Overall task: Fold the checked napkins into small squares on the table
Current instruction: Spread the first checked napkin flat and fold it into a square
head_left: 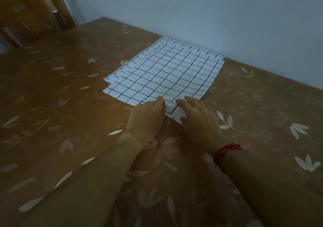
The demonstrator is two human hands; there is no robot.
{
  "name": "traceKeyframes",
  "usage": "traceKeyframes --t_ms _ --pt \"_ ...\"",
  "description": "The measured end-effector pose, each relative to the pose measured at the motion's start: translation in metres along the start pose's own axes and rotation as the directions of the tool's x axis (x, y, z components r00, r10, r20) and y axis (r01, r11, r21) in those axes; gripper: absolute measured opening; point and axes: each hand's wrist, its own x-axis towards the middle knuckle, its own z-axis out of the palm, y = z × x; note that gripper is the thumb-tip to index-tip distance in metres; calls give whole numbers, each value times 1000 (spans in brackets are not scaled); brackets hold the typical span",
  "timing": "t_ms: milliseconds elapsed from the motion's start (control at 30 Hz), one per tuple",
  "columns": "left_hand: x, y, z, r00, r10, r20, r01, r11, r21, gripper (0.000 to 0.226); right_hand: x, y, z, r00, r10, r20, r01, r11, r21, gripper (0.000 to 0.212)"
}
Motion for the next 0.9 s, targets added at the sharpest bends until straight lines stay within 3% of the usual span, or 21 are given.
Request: traceKeyframes --t_ms 133,200,300,400,733,900 --pt "-16 9 -26 985 -17 174 31 997 -75 25 -6 -5 -19 996 -37 -83 42 997 65 38" --pt "-24 17 -41 975 -29 220 76 976 -205 12 -13 -10 -33 998 -33 -56 40 992 120 29" --pt "-37 26 -61 964 -37 264 122 941 -316 20 -28 -14 -52 1000 -4 -6 5 979 201 40" --pt "-54 30 -77 956 -48 288 160 912 -379 31 -50 -11 -65 999 41 15 -43 964 262 33" --pt "-111 24 -123 920 -248 303 299 945 -134 16 -156 -11 -124 984 168 52 -176 921 347 17" --pt "-142 39 -155 920 -198 339 240 967 -85 14 -207 -7 -149 966 236 106 -259 890 375 12"
